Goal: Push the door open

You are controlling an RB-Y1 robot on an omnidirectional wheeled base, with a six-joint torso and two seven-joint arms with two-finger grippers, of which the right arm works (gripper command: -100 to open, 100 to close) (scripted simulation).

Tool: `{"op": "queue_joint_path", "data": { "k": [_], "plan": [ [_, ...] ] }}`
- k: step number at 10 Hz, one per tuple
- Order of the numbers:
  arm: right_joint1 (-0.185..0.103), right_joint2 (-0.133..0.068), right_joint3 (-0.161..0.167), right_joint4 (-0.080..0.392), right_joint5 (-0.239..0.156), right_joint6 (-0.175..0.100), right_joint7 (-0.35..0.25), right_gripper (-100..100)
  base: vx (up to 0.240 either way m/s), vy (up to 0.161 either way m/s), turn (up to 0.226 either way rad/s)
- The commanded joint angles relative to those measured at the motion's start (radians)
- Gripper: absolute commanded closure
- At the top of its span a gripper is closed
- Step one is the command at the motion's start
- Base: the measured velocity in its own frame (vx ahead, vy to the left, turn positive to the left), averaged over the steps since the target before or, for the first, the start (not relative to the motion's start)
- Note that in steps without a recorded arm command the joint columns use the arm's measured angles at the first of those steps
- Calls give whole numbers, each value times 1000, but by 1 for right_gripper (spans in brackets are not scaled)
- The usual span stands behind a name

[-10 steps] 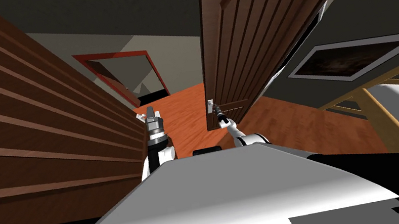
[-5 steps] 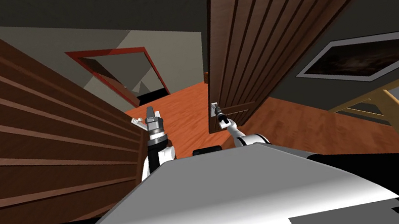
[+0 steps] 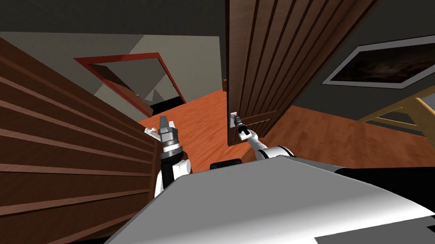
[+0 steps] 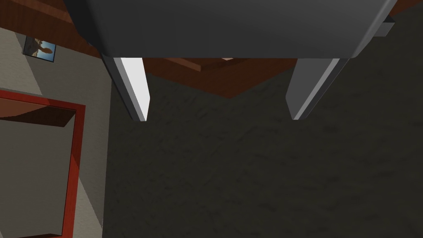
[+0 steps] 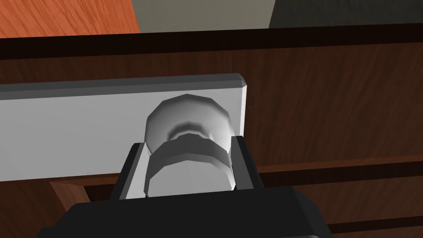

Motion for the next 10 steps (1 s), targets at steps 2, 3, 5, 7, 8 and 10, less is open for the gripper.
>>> {"op": "queue_joint_path", "data": {
  "k": [2, 3, 5, 7, 8, 10],
  "plan": [
    [2, -7, -13, 0, -5, 1, 5, 100, 42, 28, -15],
    [2, -8, -15, 0, -6, 2, 6, 100, 122, 82, -49],
    [4, -14, -28, 0, -11, 3, 11, 100, 148, 52, -36],
    [5, -21, -44, 0, -17, 4, 17, 100, 208, 64, -27],
    [6, -25, -54, 0, -20, 5, 21, 100, 193, 104, -56],
    [8, -33, -73, 0, -28, 7, 28, 100, 199, 94, -48]
  ]
}}
